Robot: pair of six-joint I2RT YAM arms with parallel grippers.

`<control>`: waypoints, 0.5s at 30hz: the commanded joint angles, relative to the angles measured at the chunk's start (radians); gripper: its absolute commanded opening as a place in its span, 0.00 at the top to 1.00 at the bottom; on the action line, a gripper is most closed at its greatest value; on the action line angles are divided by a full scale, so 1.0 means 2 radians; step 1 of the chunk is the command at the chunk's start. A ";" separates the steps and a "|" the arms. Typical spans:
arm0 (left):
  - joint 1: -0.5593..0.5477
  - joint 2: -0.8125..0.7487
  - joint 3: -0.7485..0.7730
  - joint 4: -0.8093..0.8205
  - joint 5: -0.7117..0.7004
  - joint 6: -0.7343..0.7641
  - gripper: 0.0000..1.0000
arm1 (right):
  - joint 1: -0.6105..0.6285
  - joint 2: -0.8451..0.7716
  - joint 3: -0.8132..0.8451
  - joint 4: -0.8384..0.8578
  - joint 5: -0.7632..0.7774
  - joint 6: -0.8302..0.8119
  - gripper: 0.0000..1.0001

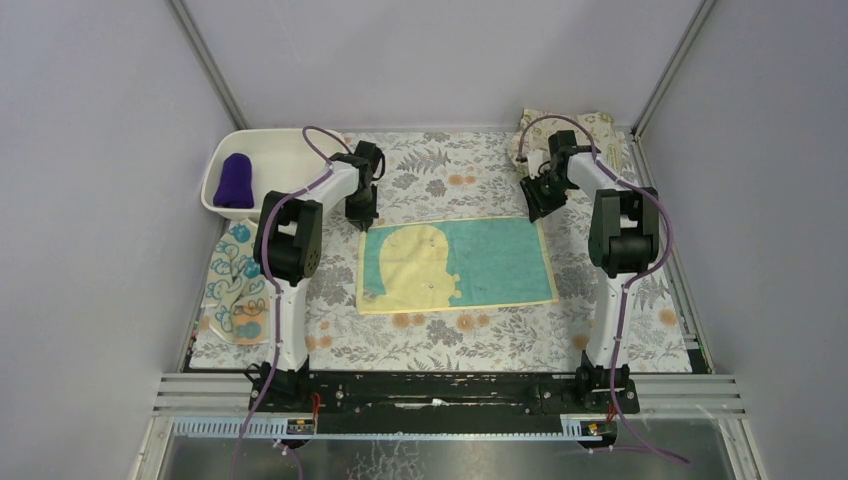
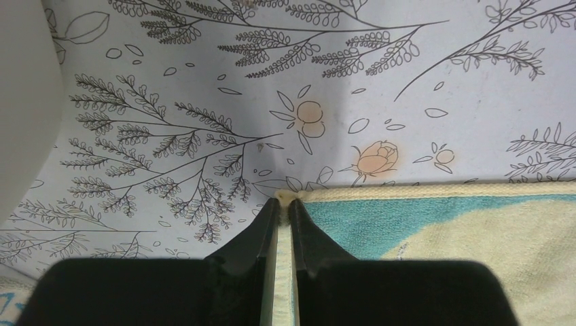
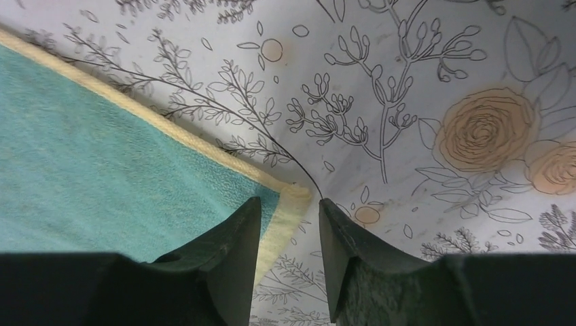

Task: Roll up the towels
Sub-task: Fold the towel at the center of the board.

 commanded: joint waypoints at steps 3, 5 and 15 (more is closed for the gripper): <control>0.001 0.042 -0.009 -0.002 -0.038 0.014 1.00 | 0.009 0.021 0.020 -0.013 0.020 -0.022 0.58; 0.001 0.043 -0.009 -0.002 -0.038 0.014 1.00 | 0.011 0.025 0.016 -0.015 0.029 -0.025 0.59; 0.000 0.044 -0.009 -0.003 -0.044 0.014 1.00 | 0.026 0.044 -0.012 -0.027 0.063 -0.039 0.65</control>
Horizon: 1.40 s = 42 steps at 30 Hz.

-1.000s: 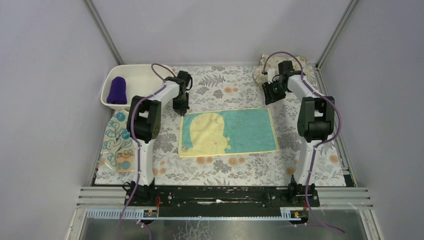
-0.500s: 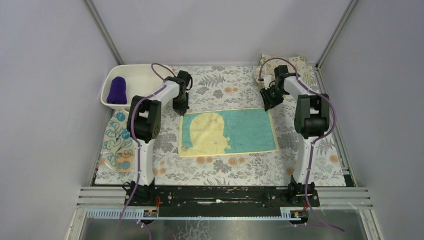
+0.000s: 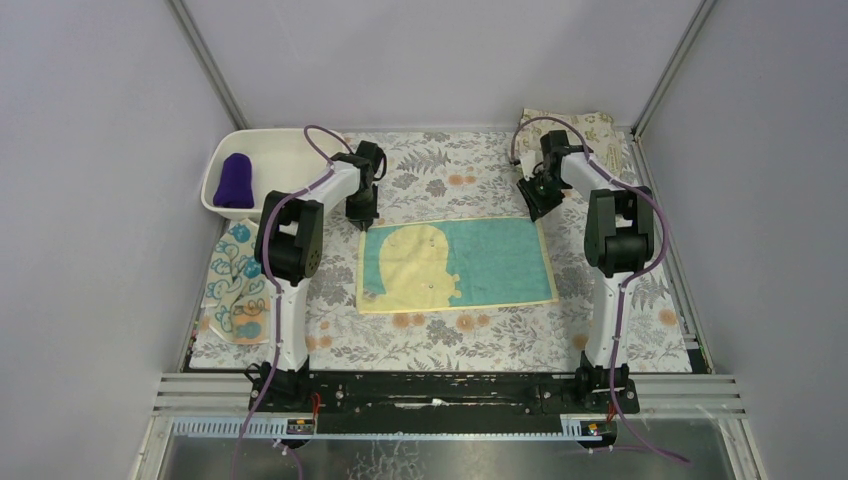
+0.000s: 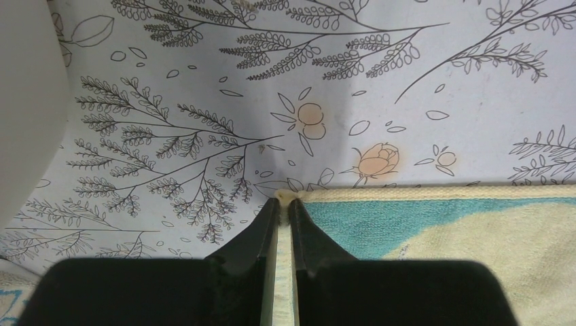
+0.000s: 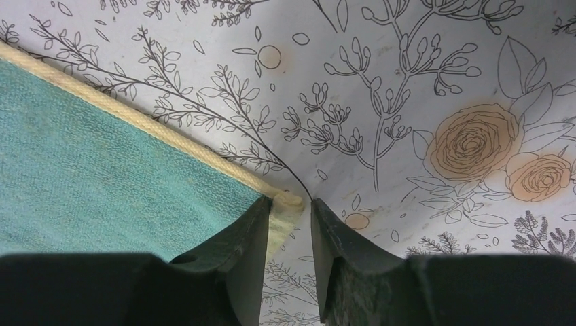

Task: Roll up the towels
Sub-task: Fold the towel at the center of the board.

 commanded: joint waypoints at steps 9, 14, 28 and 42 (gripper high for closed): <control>0.004 0.035 -0.014 -0.003 -0.050 0.013 1.00 | 0.011 0.042 0.006 -0.030 0.044 -0.017 0.83; 0.013 0.033 0.012 -0.003 -0.052 0.012 1.00 | 0.008 0.037 0.042 -0.036 0.062 -0.011 1.00; 0.019 0.061 0.149 -0.003 -0.052 0.029 1.00 | -0.005 -0.002 0.101 -0.007 0.115 -0.008 1.00; 0.018 -0.042 0.058 0.022 -0.049 0.005 1.00 | -0.004 -0.144 -0.057 0.072 0.089 0.074 1.00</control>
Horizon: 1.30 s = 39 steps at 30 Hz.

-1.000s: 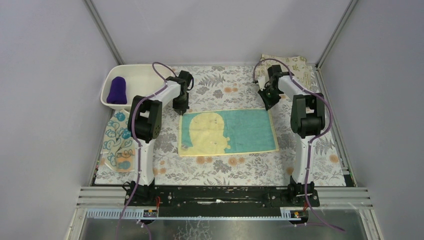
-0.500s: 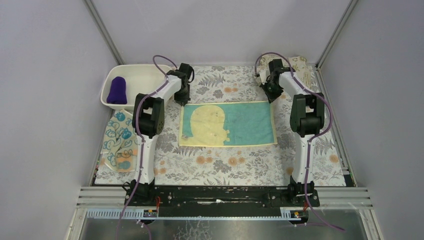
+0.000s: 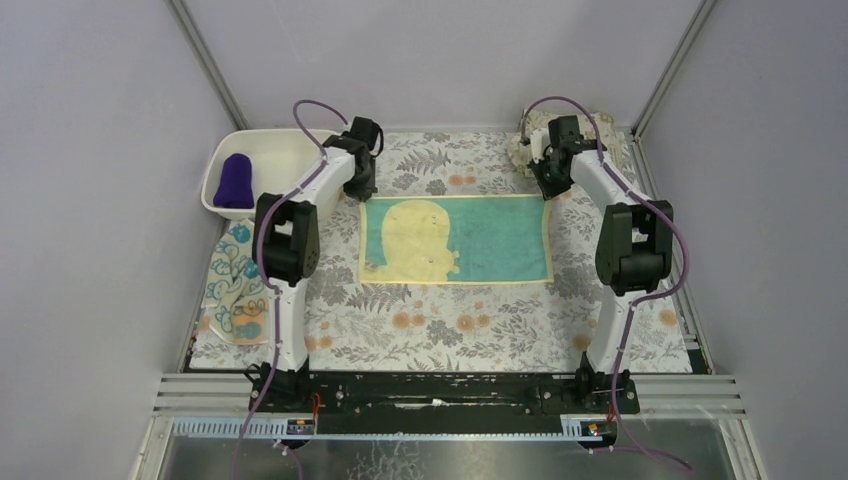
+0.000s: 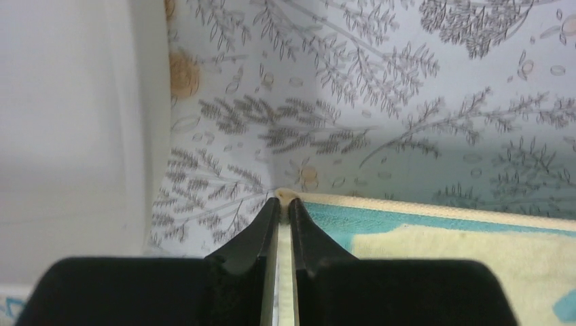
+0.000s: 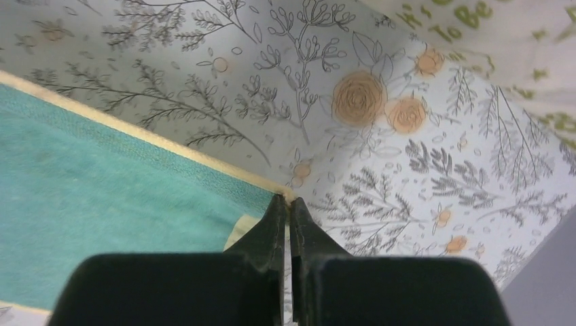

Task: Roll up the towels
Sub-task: Fold the towel at the center of the board.

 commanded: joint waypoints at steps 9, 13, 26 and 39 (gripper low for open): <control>0.006 -0.127 -0.148 0.021 -0.023 -0.039 1.00 | -0.004 -0.163 -0.167 0.069 0.048 0.142 1.00; 0.004 -0.157 -0.182 0.015 -0.012 -0.064 1.00 | -0.004 -0.194 -0.216 0.078 0.069 0.186 1.00; -0.003 -0.268 -0.346 0.028 0.016 -0.140 1.00 | -0.004 -0.287 -0.345 0.082 0.091 0.282 1.00; -0.009 -0.291 -0.440 0.064 0.029 -0.194 1.00 | -0.004 -0.287 -0.414 0.104 0.109 0.328 1.00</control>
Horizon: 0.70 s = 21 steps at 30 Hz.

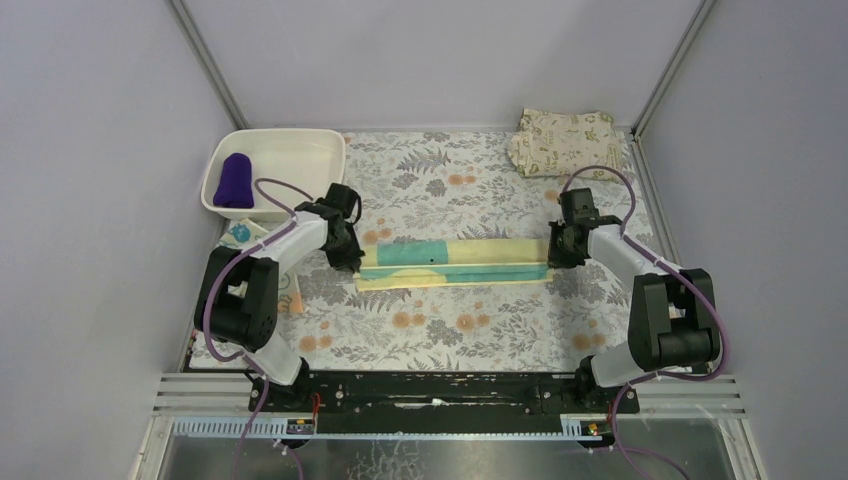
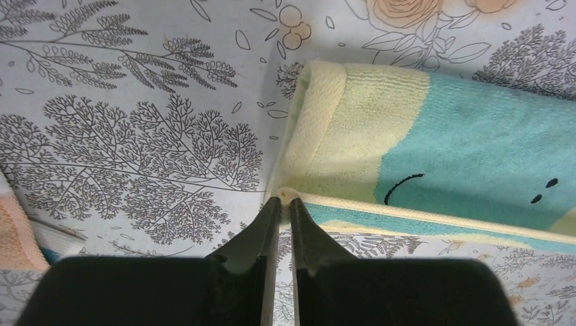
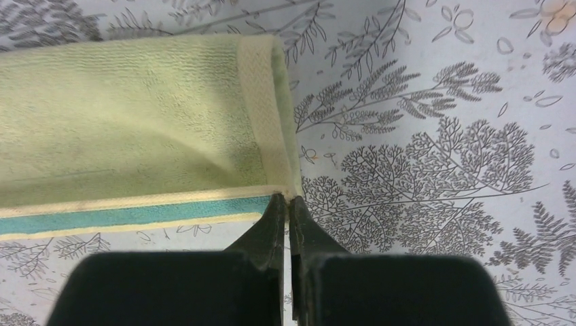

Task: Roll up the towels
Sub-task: Fold the towel at the center of the board.

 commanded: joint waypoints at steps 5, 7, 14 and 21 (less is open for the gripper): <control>0.001 -0.002 -0.034 0.009 -0.063 -0.025 1.00 | -0.008 0.011 -0.025 0.020 0.079 0.020 0.99; -0.003 -0.006 -0.040 0.011 -0.066 -0.030 1.00 | -0.009 0.014 -0.027 0.023 0.070 0.023 0.99; -0.008 -0.019 -0.048 0.012 -0.079 -0.039 1.00 | -0.008 0.012 -0.037 0.025 0.058 0.027 0.98; -0.009 -0.043 -0.044 0.001 -0.094 -0.039 1.00 | -0.008 -0.022 -0.031 0.014 0.077 0.027 0.99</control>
